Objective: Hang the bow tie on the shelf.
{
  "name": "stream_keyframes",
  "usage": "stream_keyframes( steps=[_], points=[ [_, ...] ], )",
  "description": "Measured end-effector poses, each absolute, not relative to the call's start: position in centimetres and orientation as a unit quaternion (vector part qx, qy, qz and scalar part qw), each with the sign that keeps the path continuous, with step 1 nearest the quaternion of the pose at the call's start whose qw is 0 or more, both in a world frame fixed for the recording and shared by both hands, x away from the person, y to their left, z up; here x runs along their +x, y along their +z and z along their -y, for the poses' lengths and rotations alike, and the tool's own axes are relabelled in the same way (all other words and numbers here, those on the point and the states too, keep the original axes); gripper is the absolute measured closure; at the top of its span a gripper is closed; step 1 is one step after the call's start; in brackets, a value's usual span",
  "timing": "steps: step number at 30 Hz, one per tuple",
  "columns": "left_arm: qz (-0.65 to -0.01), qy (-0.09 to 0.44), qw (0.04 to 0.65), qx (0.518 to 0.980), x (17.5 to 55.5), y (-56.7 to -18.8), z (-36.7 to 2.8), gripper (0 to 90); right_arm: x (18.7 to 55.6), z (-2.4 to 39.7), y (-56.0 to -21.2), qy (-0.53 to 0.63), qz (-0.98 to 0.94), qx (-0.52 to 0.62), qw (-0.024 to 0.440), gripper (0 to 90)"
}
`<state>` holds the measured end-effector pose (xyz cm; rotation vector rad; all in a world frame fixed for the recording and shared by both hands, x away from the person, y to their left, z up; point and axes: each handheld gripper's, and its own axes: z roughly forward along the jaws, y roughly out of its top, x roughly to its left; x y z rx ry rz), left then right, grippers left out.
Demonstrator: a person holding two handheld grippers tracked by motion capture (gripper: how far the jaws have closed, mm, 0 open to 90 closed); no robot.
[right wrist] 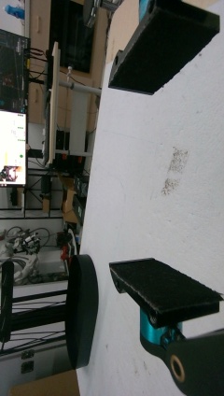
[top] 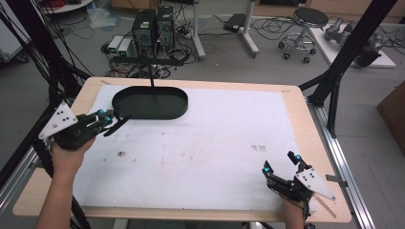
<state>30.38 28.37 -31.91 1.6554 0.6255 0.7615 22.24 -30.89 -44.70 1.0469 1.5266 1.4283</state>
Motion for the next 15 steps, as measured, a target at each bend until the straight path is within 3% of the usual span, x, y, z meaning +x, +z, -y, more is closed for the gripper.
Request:
stream_keyframes(
  steps=[15],
  points=[
    [-0.284, 0.326, 0.604, 0.669, 35.1, -30.6, -29.6, 88.5, 22.0, 31.0, -44.1, 0.585, -0.582, 0.406, 0.392, 9.9]
  ],
)
